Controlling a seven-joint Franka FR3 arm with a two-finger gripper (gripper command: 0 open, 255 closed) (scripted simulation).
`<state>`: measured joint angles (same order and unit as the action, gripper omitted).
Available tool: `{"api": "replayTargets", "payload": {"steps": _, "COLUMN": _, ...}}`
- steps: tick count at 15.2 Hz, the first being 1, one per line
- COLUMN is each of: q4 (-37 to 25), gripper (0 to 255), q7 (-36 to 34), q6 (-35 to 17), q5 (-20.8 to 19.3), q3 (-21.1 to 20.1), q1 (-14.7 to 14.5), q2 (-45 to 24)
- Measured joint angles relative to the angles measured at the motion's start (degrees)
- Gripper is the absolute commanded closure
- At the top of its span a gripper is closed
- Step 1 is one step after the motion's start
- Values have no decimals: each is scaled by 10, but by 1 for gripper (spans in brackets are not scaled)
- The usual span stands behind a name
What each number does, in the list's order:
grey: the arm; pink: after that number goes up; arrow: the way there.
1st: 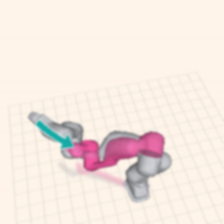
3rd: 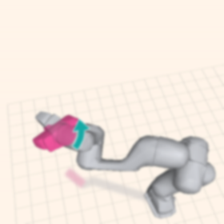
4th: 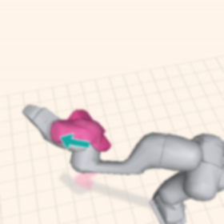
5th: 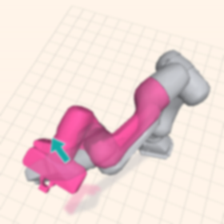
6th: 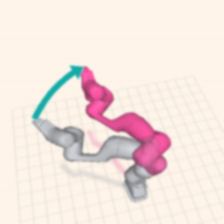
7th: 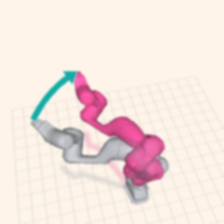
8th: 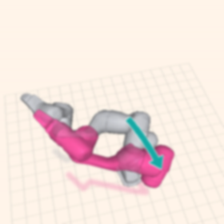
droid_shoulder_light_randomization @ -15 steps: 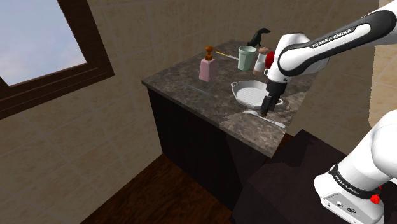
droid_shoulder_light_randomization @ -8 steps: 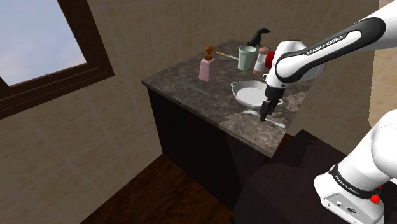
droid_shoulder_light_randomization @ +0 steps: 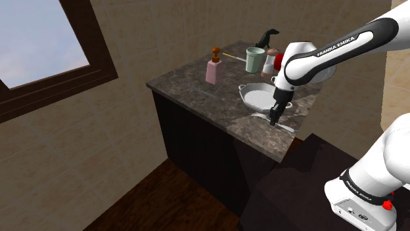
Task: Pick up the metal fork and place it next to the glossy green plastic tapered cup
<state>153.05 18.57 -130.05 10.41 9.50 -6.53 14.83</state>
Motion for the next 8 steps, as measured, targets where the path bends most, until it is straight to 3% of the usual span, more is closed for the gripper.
{"api": "replayTargets", "payload": {"steps": 8, "q4": -2, "gripper": 255, "q7": -3, "q6": 10, "q5": -3, "q3": 0, "q1": 2, "q2": 8}}
